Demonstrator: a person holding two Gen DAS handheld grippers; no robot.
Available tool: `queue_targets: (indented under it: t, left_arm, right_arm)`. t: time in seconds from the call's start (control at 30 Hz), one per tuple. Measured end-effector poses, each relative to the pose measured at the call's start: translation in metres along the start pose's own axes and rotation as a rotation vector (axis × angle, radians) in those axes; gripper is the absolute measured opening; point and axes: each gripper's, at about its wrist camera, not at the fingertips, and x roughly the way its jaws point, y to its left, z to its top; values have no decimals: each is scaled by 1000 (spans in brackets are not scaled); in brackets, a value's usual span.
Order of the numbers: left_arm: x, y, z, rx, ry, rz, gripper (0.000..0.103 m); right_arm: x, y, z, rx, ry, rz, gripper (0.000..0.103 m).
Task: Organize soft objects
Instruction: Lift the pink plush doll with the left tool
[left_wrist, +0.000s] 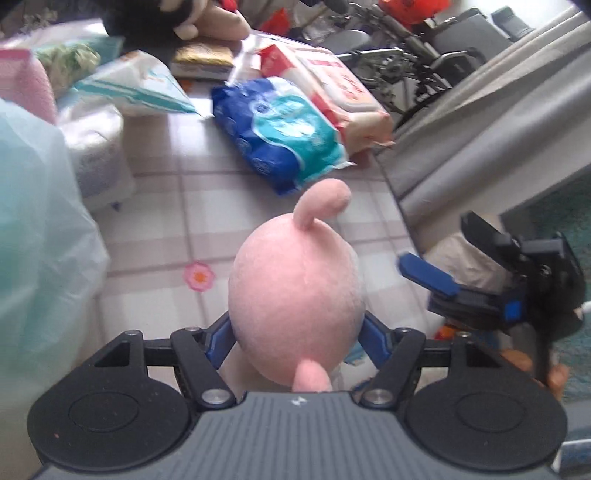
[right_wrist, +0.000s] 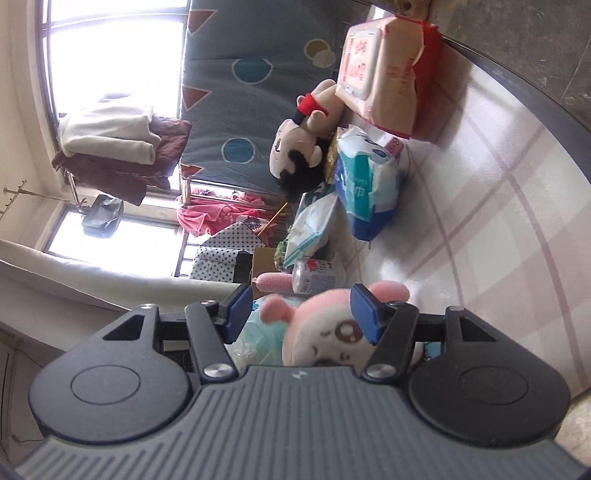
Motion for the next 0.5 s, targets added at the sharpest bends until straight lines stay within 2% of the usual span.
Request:
queue_targets:
  t: [0.23,0.33,0.4,0.5]
  left_arm:
    - [-23,-8,3,65,-79,168,86]
    - [-34,-17,-3,108,-127,211,93]
    - [-36,-23,-7,132,-137,227,95]
    - [-26,-33,-10,178,-130,290,98]
  right_arm:
    - [-1,-3,4,-19,-14,-16,61]
    - [0,2,3,-53,-18,-37,62]
    - [1,7,3,-91,-22,-66,63]
    - [3,15,3,-157,-28,-114,64]
